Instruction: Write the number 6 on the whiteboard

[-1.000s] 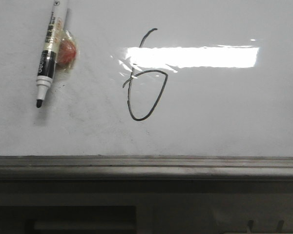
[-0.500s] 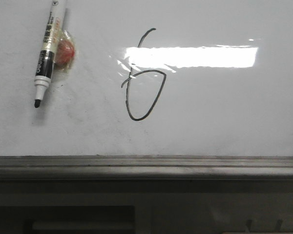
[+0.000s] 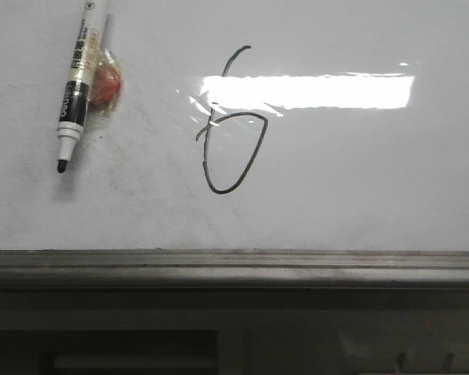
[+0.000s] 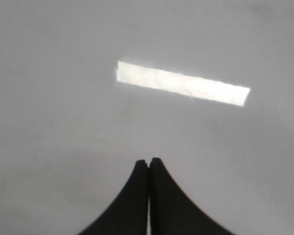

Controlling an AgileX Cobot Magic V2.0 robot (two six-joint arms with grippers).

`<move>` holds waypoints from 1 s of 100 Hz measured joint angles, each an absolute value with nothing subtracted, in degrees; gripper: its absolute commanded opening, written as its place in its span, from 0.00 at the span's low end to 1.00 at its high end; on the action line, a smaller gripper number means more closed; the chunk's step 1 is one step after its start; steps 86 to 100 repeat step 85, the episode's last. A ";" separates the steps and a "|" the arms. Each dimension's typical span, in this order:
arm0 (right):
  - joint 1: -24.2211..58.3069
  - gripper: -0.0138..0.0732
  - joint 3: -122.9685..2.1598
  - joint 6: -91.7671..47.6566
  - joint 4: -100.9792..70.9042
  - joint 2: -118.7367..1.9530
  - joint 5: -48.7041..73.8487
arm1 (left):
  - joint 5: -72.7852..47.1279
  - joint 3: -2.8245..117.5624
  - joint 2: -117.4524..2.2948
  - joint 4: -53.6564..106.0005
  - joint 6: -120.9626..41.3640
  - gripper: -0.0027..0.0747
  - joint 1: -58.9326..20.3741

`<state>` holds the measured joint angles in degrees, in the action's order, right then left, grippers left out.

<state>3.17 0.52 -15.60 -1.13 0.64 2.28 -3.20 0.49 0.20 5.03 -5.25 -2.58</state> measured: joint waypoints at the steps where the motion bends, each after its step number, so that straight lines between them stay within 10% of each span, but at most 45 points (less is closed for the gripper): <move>1: 3.17 0.08 0.52 -15.48 -0.77 0.64 2.29 | -3.20 0.49 0.20 5.03 -5.25 0.01 -2.58; 100: 3.17 0.08 0.52 -15.25 1.02 0.64 3.07 | -3.23 0.49 0.20 5.03 -5.25 0.01 -2.58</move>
